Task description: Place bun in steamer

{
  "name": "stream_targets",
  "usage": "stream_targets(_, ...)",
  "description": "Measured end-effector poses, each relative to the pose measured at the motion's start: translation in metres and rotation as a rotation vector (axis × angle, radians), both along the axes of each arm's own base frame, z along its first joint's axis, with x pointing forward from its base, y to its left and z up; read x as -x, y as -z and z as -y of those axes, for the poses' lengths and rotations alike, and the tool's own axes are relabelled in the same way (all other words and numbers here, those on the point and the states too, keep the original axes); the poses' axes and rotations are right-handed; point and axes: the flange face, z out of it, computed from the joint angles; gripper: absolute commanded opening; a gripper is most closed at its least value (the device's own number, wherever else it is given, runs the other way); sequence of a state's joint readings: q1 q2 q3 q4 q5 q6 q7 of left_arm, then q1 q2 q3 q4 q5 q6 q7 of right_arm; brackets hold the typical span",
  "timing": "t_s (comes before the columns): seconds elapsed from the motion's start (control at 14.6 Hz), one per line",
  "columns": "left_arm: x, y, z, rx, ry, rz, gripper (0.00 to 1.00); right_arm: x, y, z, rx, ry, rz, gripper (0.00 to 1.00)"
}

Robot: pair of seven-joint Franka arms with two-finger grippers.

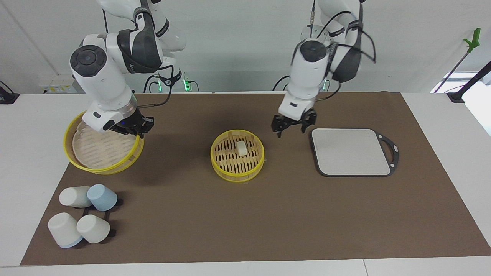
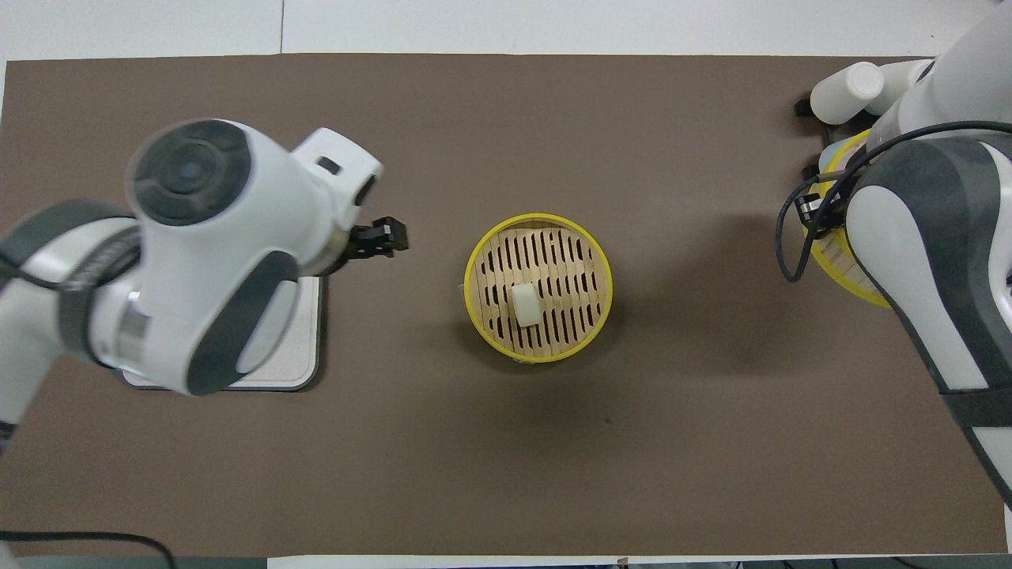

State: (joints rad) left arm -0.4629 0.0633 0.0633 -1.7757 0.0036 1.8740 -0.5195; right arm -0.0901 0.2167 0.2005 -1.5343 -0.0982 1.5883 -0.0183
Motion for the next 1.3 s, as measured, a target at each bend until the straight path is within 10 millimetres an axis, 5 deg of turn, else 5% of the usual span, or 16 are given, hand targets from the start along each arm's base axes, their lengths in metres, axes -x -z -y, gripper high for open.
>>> stream_targets(0.2, -0.01, -0.037, -0.117, -0.004, 0.014, -0.007, 1.0, 0.0, -0.002, -0.032, -0.005, -0.05, 0.03, 0.0)
stream_targets(0.41, -0.009, -0.049, -0.185, -0.009, 0.065, -0.03, 1.0, 0.004, -0.008, -0.109, -0.018, -0.075, 0.124, 0.0)
stream_targets(0.82, 0.0, -0.067, -0.198, -0.009, 0.083, -0.047, 1.0, 0.041, 0.012, -0.28, -0.097, -0.006, 0.262, 0.0)
stream_targets(1.09, 0.005, -0.09, -0.204, -0.007, 0.073, -0.043, 1.0, 0.048, 0.052, -0.336, -0.137, 0.056, 0.27, 0.0)
stream_targets(1.3, 0.003, -0.087, -0.208, -0.008, 0.068, -0.055, 1.0, 0.054, 0.089, -0.37, -0.161, 0.11, 0.265, 0.0)
